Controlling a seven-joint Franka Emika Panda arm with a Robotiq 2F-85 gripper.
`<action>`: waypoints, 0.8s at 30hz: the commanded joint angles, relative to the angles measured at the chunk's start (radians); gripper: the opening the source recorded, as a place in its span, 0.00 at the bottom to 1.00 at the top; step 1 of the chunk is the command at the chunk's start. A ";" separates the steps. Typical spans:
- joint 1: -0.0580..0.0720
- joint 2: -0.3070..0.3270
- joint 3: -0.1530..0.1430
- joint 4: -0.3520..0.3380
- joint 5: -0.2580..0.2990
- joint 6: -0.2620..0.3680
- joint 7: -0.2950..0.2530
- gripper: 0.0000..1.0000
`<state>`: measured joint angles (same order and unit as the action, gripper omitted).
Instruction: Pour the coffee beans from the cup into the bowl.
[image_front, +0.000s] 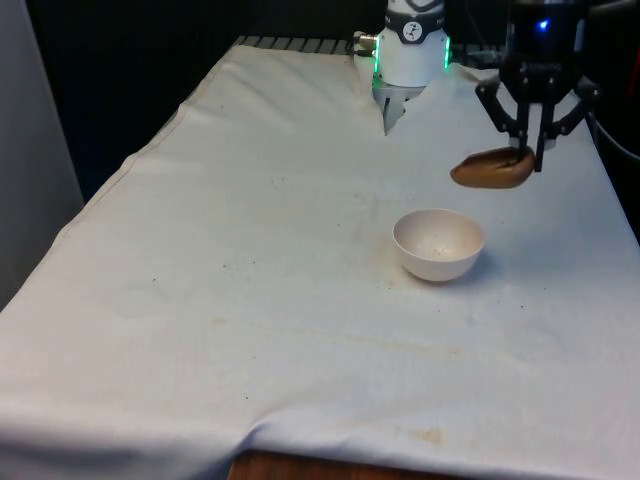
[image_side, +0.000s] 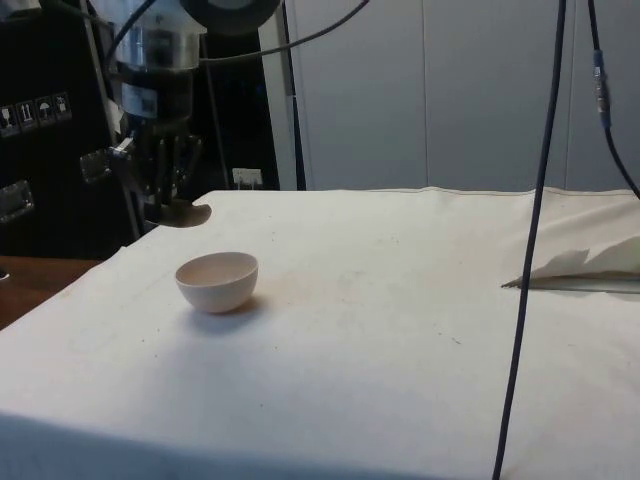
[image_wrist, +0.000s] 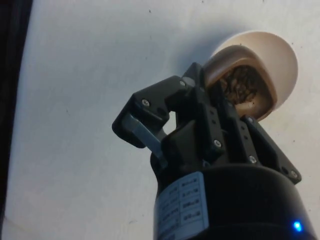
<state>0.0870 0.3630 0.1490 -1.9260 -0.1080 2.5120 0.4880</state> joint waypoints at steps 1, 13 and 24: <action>-0.010 -0.004 0.013 -0.012 0.027 0.025 -0.017 0.03; -0.029 -0.027 0.012 -0.055 0.058 0.103 -0.046 0.03; -0.051 -0.052 0.012 -0.088 0.178 0.131 -0.143 0.03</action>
<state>0.0500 0.3180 0.1450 -2.0040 0.0290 2.6300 0.3740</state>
